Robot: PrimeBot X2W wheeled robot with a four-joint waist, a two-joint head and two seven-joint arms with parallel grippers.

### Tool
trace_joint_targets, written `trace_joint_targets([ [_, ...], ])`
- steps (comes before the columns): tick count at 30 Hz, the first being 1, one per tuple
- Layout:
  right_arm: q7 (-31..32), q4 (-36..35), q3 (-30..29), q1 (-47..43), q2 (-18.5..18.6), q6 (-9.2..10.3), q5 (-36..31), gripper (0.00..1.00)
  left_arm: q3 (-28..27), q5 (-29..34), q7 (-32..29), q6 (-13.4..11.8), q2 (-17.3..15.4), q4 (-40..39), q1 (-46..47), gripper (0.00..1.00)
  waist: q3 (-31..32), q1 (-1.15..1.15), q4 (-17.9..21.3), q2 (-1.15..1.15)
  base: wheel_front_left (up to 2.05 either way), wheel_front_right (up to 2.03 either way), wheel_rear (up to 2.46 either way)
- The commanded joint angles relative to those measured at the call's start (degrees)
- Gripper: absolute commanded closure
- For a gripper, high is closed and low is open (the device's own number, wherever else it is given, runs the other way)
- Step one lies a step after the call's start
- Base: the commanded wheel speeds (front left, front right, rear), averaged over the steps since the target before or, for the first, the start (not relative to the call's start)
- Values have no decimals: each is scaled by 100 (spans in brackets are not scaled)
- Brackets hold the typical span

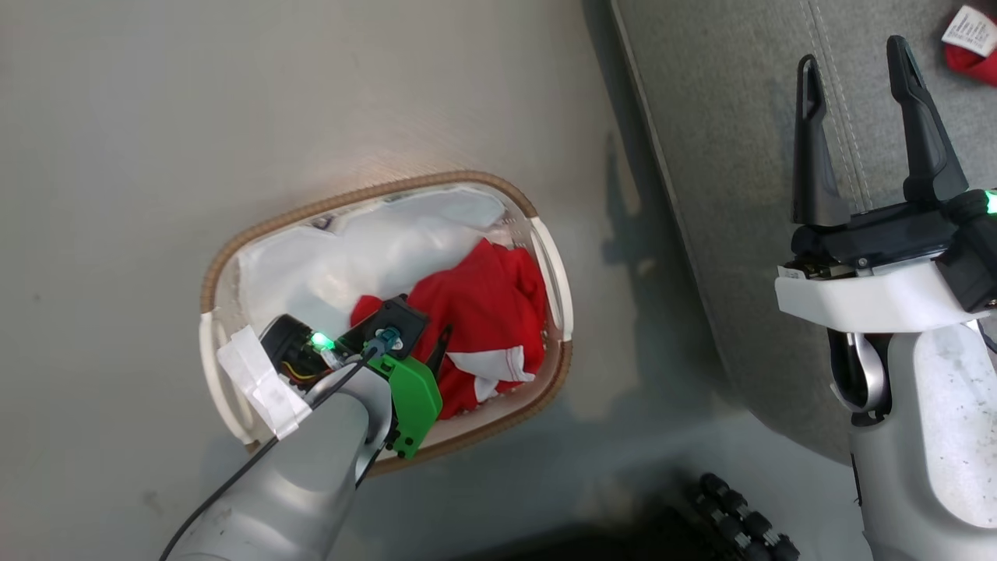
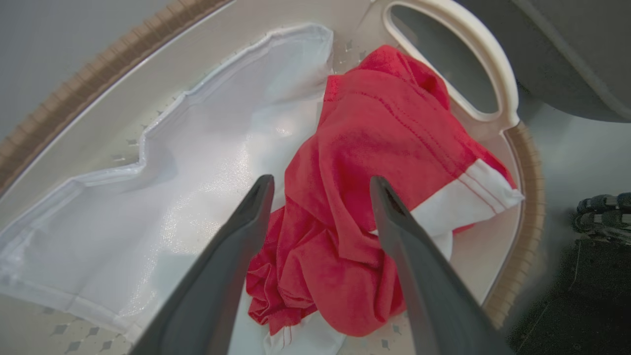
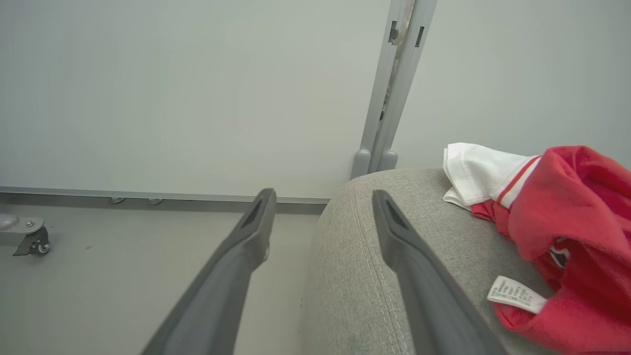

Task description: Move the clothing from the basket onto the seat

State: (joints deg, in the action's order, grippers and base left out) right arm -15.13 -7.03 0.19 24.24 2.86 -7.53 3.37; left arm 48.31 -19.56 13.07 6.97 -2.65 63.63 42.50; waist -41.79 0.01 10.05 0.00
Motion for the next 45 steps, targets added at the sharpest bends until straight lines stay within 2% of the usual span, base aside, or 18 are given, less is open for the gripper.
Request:
trace_joint_targets([
  [1, -2, -100, 29, 75, 6, 8, 45, 0, 30, -35, -2, -15, -44, 83, 164, 0, -649, -1, 494, 0, 0, 0, 0],
  [14, -2, -320, 133, 203, 7, 8, 271, 0, 169, -322, 99, 26, -41, 538, 626, 0, -1191, -1, 621, 0, 0, 0, 0],
  [15, -2, -314, 136, 210, 8, 8, 283, 0, 187, -345, 98, 31, -41, 544, 636, 7, -1201, -1, 627, 0, 0, 0, 0],
  [16, -2, -301, 139, 214, 7, 8, 292, 0, 214, -363, 101, 38, -41, 538, 650, 38, -1208, -1, 631, 0, 0, 0, 0],
  [17, -2, -289, 139, 216, 7, 8, 290, 0, 236, -384, 103, 40, -41, 526, 655, 64, -1208, -1, 633, 0, 0, 0, 0],
  [18, -3, -276, 133, 221, 8, 8, 290, 0, 268, -417, 103, 47, -41, 505, 653, 87, -1205, -1, 628, 0, 0, 0, 0],
  [19, -2, -264, 123, 227, 8, 8, 284, 0, 294, -436, 99, 52, -41, 493, 647, 100, -1198, -1, 620, 0, 0, 0, 0],
  [31, -2, 110, -40, 228, 9, 8, 31, 0, 523, -713, 222, 55, -70, 168, 547, 100, -611, -1, 219, 0, 0, 0, 0],
  [45, -2, 715, -250, -223, 13, 8, -387, 0, -266, -231, 214, -130, -702, -1907, -435, 100, 960, -1, -358, 0, 0, 0, 0],
])
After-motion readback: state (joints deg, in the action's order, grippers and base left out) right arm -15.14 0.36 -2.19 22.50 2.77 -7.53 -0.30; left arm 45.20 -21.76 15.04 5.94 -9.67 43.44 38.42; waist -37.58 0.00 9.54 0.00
